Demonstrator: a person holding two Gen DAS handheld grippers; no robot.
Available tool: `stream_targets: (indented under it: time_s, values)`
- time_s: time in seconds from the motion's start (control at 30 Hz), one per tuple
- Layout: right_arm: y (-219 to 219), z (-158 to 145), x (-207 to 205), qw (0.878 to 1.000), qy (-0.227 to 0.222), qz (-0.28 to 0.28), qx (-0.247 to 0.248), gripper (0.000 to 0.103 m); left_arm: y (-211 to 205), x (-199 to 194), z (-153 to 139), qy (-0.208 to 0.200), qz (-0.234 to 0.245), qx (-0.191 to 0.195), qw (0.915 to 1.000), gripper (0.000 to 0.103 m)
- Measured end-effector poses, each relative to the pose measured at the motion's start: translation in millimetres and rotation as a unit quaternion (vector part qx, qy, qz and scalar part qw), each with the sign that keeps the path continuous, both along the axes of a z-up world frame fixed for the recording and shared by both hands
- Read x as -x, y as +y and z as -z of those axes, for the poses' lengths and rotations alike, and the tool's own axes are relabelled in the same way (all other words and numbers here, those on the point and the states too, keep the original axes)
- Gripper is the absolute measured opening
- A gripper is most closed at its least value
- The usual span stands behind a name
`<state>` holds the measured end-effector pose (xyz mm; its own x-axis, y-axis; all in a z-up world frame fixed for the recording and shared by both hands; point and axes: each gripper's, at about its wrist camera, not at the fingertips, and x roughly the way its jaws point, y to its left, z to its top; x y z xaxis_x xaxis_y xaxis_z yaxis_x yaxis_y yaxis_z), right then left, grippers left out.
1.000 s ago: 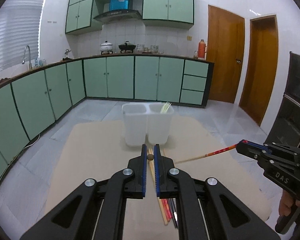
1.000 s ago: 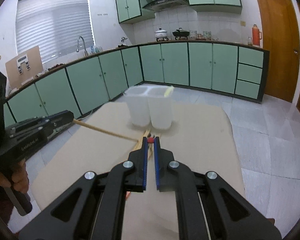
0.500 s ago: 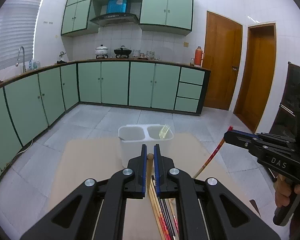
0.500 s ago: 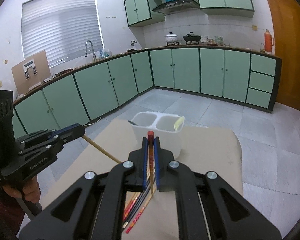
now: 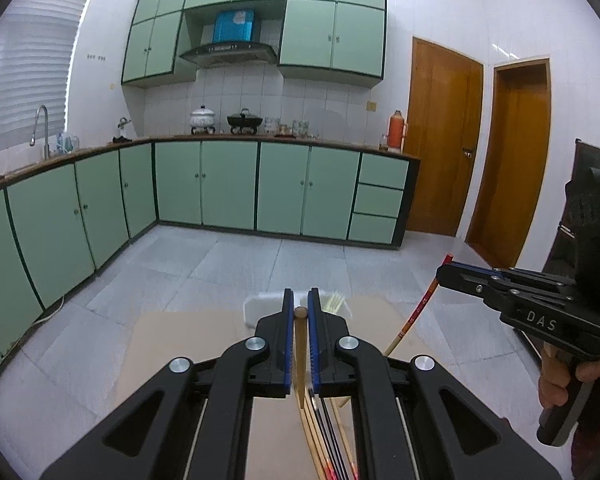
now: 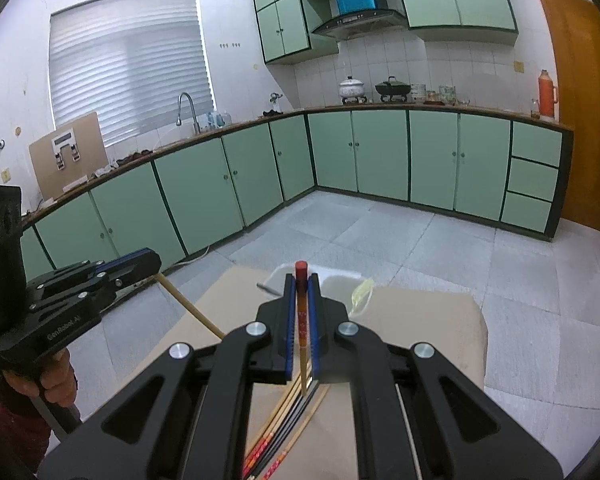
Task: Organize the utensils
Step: 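Lift both held chopsticks up and lower them into the white holder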
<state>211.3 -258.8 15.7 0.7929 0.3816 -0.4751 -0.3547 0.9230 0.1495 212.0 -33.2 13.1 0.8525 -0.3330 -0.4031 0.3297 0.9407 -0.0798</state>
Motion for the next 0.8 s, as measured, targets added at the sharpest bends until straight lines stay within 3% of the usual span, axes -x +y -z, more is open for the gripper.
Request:
stream_targets:
  time_s: [0.27,0.43,0.57,0.8]
  values:
    - [-7.9,-48.0,-25.4,0.998,-0.053,0.012,0.003,0.005,-1.2,-23.2,-51.1,-0.06,-0.012,0.014,0.998,0.007]
    - [-10.1,-64.8,-53.3,0.997,-0.077,0.022,0.005,0.005,-6.5,-49.9,-67.2,-0.082,-0.024,0.017,0.9962,0.007]
    - [-11.7,-55.9,-82.4,0.997,-0.074,0.031,0.009,0.005,-12.0,-75.3,-58.7,-0.075,-0.032,0.014,0.9965,0.007]
    - [-5.5,-11.1,-112.6,0.999,-0.039,0.032,0.002,0.005,-22.7,-114.4,-9.5,-0.029,-0.035,0.004,0.999,0.007]
